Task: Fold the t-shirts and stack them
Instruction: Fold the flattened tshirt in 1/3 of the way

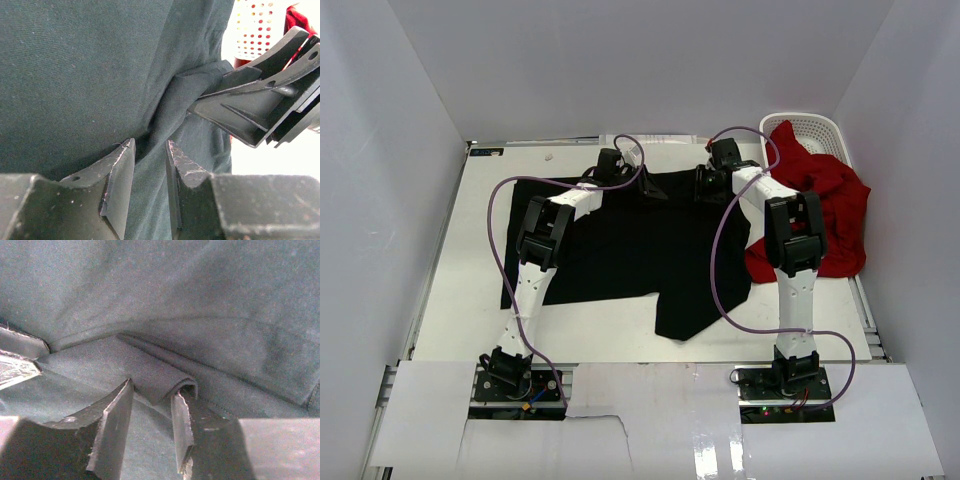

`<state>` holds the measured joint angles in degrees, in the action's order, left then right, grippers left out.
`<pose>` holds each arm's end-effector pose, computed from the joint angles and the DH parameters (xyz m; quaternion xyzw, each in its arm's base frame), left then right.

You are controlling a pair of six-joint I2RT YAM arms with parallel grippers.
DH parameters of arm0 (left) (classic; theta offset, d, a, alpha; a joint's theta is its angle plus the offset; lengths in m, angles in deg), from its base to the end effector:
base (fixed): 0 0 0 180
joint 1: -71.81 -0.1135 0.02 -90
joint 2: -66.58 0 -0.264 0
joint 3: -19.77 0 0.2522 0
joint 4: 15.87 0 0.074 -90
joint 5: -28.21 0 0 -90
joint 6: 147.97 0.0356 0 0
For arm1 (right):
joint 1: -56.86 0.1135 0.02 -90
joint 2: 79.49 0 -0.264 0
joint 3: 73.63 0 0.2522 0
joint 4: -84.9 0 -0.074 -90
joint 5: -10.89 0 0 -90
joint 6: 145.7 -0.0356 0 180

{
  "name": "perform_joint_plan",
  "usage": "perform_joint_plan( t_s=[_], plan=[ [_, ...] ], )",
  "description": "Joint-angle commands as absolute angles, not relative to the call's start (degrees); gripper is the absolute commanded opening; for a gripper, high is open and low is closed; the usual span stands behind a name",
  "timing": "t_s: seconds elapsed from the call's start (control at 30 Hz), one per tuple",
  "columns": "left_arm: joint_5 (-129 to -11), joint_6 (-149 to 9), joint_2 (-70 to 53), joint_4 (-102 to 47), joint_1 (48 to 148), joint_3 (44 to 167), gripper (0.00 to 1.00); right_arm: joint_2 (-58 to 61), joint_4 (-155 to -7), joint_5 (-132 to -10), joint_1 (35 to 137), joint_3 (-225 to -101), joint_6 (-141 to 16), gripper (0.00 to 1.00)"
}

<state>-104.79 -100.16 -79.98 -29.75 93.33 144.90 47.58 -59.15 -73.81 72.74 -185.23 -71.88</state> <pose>0.5090 -0.2268 0.1090 0.0174 0.8432 -0.5021 0.1912 0.4708 0.1374 0.1713 -0.0128 0.9429 0.1331 0.3051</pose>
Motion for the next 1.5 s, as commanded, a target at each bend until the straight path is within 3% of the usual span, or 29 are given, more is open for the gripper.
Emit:
perform_joint_plan(
  t_s=[0.0,0.5,1.03,1.47],
  plan=[
    [-104.5,-98.75,-75.18,-31.65,92.73,146.12,0.42,48.57,-61.3,-74.02,72.68,-188.2,-71.25,0.41],
    [-102.13,-97.52,-75.98,-35.17,92.73,146.38,0.42,48.05,-61.39,-70.68,72.68,-187.77,-73.01,0.08],
    [-101.78,-98.22,-76.15,-35.61,92.73,146.39,0.4,35.22,-65.68,-53.37,73.29,-173.01,-86.18,0.08],
    [-101.51,-98.66,-75.54,-34.91,92.73,145.59,0.4,30.38,-68.42,-48.53,75.84,-160.78,-91.73,0.08]
  ],
)
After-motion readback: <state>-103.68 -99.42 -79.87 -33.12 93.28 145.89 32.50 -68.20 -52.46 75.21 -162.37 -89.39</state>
